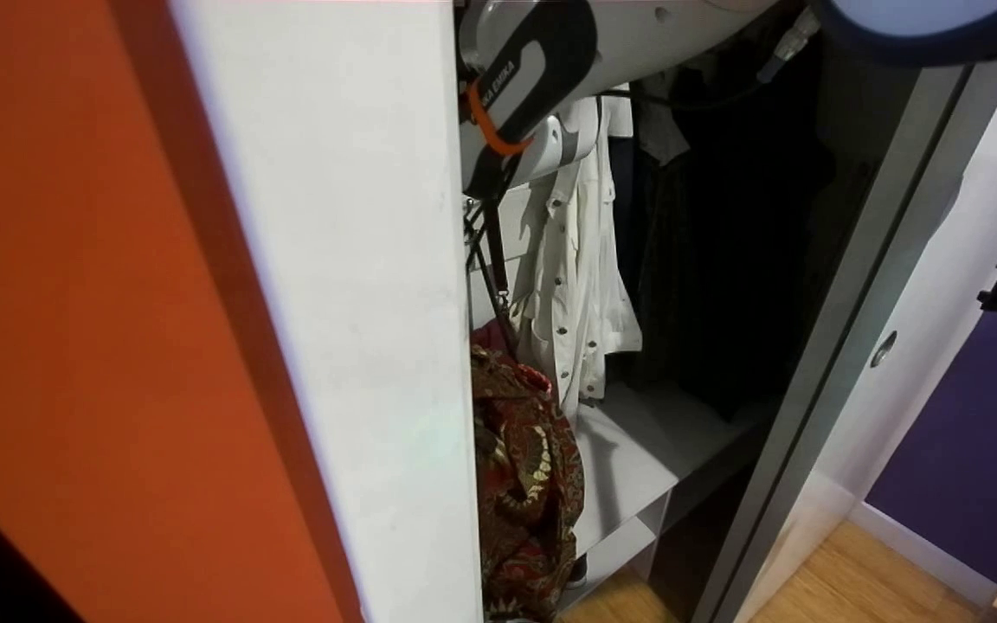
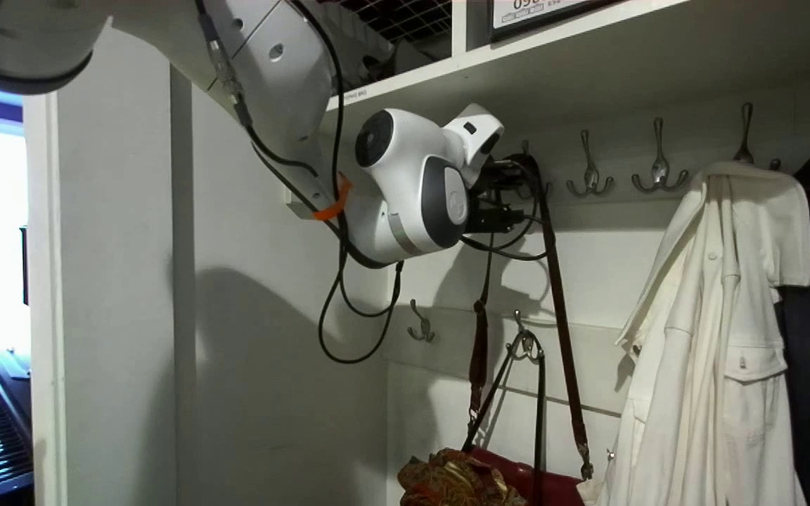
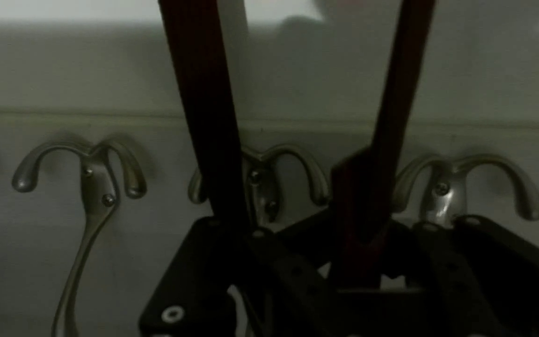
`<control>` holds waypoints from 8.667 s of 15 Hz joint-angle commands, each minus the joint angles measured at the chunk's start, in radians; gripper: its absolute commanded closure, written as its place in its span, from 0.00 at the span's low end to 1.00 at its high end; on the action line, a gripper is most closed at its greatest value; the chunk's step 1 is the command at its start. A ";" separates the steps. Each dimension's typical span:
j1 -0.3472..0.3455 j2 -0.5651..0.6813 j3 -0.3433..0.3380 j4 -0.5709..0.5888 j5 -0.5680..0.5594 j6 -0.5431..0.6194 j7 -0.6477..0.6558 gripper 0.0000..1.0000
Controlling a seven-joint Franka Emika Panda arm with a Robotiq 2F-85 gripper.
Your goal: Move the sling bag from the top hook to the bottom hook
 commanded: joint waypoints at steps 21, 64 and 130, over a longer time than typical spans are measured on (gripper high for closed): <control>-0.258 -0.036 0.351 -0.006 0.148 0.335 -0.254 1.00; -0.359 -0.099 0.563 -0.088 0.307 0.248 -0.284 1.00; -0.324 0.182 0.569 0.289 0.179 0.184 -0.304 0.56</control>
